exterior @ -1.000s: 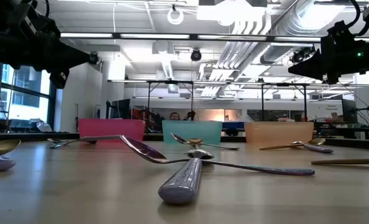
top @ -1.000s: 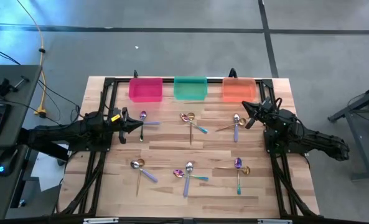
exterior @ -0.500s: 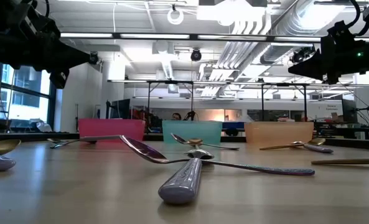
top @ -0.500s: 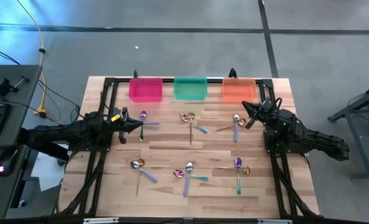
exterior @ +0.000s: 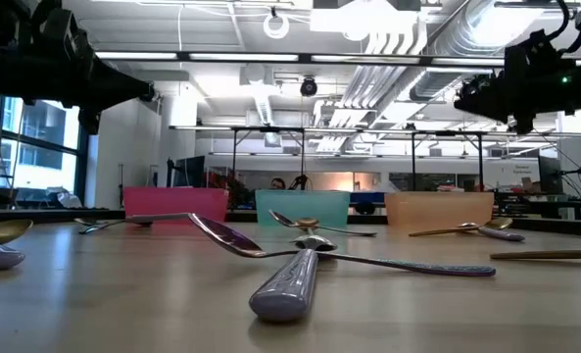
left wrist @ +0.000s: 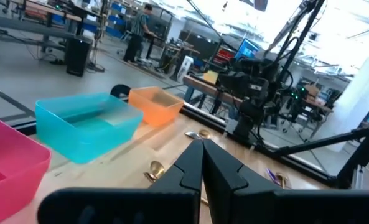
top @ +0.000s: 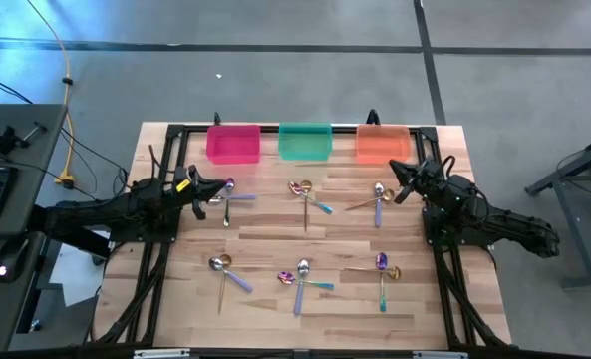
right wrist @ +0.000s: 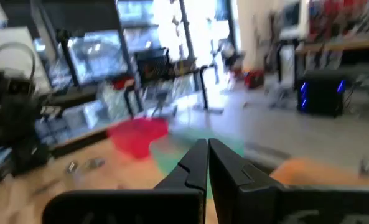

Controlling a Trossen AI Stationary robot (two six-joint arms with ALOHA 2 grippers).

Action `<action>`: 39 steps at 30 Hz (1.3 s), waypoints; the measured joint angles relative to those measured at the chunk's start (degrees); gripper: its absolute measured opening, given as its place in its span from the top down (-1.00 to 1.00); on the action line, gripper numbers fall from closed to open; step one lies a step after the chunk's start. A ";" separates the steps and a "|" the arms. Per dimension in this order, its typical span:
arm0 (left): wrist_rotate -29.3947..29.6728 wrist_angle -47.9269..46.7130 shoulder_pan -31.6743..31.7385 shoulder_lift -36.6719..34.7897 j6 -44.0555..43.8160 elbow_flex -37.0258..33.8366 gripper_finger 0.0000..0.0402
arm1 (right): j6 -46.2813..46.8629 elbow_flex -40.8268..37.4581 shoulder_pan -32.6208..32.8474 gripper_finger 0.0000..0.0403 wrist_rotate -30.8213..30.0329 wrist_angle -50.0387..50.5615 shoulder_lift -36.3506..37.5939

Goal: Sort silverware by color (type)
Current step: Put the top right silver spoon into the orange bin

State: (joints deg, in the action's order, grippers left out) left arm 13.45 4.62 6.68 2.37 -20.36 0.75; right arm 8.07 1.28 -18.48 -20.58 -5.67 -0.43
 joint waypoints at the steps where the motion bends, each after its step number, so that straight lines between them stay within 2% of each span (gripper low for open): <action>1: 0.00 -0.02 0.00 0.00 -0.01 0.00 1.00 | -0.56 0.00 0.00 1.00 -0.22 -1.74 0.00; 6: 0.67 -0.07 0.02 0.00 1.62 0.00 1.00 | -1.55 0.00 0.04 1.00 8.27 -8.85 -2.25; 10: 5.42 -0.02 0.06 0.00 6.29 0.00 1.00 | -1.50 0.00 0.00 1.00 8.67 -14.70 -9.01; 19: 5.67 -0.02 0.04 0.00 14.65 0.00 1.00 | 2.22 0.96 0.81 1.00 9.68 -28.99 -31.01; 27: 5.45 -0.04 0.04 0.00 18.52 -0.01 1.00 | 2.04 10.92 3.33 0.95 9.49 -29.34 -49.34; 34: 4.79 -0.37 0.04 0.00 18.68 -0.02 1.00 | 2.98 21.74 4.39 0.60 9.48 -24.33 -66.06; 39: 4.76 -0.83 0.04 0.00 18.55 -0.02 1.00 | 6.55 29.75 4.39 0.40 10.13 -15.86 -77.02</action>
State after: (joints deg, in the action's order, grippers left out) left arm 18.21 3.80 6.72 2.37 -1.81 0.73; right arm 14.62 31.03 -14.09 -10.45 -21.53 -77.44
